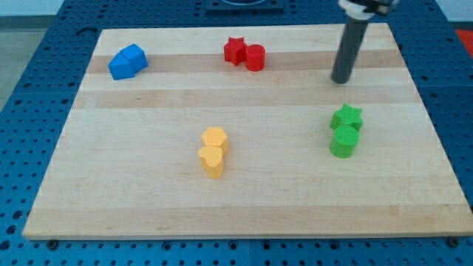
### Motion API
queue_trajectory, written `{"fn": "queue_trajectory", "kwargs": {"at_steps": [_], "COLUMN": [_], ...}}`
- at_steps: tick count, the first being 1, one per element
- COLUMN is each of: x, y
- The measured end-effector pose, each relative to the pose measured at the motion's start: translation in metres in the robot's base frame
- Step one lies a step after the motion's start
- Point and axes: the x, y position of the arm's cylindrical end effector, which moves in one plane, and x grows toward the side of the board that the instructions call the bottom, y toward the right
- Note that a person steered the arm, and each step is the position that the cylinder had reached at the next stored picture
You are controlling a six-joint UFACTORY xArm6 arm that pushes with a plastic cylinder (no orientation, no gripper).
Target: Move your arm towards the yellow heart
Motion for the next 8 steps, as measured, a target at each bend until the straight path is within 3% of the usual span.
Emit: {"fn": "queue_trajectory", "kwargs": {"at_steps": [2,4,6,8], "x": [0.051,0.058,0.095,0.169], "y": [-0.104,-0.200,-0.298,-0.319]}}
